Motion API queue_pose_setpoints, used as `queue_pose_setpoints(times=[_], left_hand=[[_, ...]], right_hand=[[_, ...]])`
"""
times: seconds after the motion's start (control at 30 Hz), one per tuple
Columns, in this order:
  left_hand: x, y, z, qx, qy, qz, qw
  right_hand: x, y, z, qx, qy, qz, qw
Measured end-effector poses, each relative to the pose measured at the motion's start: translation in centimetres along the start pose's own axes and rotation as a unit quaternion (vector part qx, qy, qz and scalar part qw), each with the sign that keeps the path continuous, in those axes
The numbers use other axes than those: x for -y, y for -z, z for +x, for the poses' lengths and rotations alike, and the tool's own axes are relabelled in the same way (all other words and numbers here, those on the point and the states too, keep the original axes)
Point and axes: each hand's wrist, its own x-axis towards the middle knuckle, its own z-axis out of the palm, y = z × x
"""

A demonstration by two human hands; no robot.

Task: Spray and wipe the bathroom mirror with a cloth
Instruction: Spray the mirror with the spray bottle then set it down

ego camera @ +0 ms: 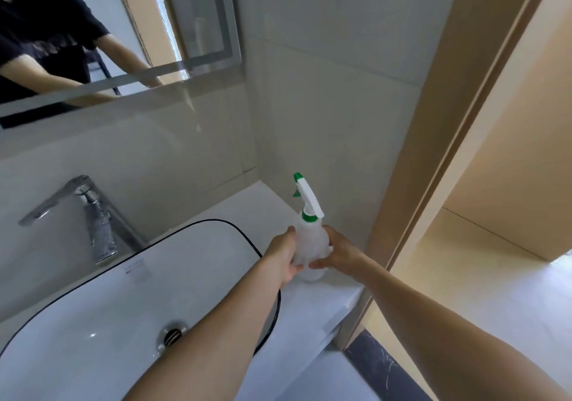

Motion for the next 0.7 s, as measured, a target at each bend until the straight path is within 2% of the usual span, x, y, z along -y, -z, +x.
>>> queue_pose_setpoints(times=[0.7], left_hand=[[2.6,-0.1,1.9,-0.019,0.009,0.007,1.0]], right_hand=[[-3.0,-0.2,1.6,0.107,-0.03,-0.048,0.993]])
